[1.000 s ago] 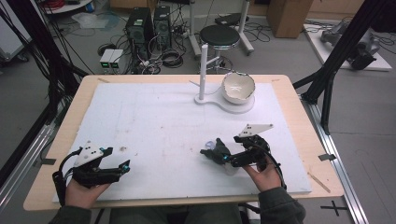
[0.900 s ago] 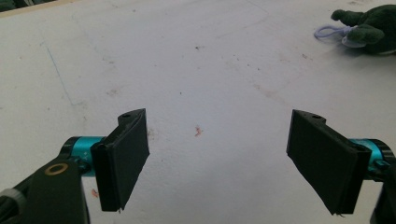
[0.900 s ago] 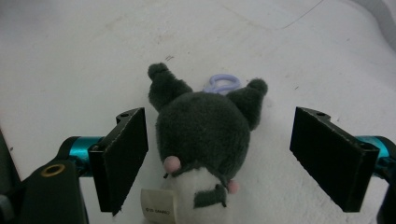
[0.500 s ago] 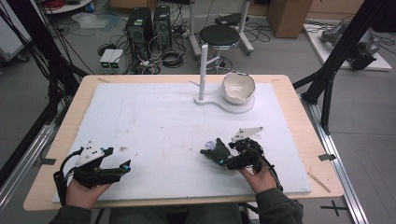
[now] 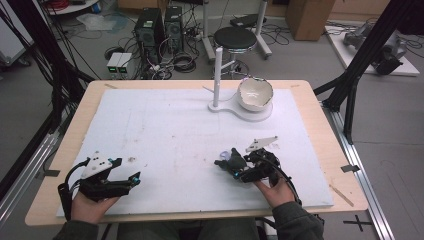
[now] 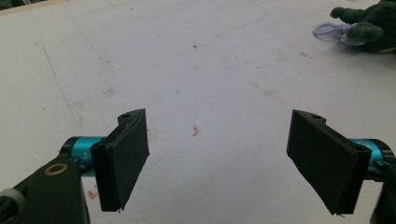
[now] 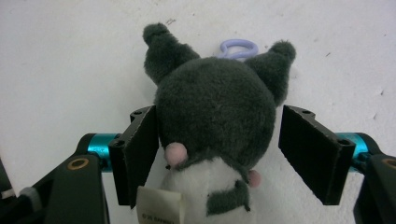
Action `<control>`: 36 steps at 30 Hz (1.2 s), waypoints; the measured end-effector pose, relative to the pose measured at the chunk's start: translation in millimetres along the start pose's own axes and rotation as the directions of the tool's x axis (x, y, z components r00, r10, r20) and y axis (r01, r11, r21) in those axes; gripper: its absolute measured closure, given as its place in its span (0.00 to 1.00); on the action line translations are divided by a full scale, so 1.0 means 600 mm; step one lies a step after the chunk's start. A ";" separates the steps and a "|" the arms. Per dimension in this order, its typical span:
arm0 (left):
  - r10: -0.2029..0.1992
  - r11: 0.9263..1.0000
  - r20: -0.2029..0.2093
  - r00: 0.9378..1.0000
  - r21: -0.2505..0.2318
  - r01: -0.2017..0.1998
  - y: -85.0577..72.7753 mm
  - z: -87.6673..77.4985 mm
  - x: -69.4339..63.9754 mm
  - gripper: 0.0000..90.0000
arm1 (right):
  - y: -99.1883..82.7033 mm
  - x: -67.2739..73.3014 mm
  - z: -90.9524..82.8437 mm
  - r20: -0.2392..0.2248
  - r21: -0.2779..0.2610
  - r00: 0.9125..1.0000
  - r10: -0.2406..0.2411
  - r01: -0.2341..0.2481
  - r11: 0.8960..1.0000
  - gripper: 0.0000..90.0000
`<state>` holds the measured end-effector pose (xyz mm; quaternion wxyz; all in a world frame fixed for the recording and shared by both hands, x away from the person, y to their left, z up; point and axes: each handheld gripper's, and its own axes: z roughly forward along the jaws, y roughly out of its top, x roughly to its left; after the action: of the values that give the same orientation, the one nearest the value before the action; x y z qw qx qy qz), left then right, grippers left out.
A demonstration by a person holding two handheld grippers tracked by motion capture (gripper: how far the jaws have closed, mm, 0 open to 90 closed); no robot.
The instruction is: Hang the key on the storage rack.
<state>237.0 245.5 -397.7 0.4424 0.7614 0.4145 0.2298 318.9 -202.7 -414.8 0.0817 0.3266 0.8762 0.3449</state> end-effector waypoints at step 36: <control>0.006 1.000 0.003 1.000 -0.001 -0.006 0.000 0.000 0.000 0.24 | 0.000 -0.003 -0.004 -0.011 0.007 1.000 0.004 -0.004 1.000 0.53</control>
<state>237.1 245.8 -397.7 0.4425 0.7629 0.4114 0.2301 319.5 -205.4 -413.5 0.0751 0.3268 0.8771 0.3438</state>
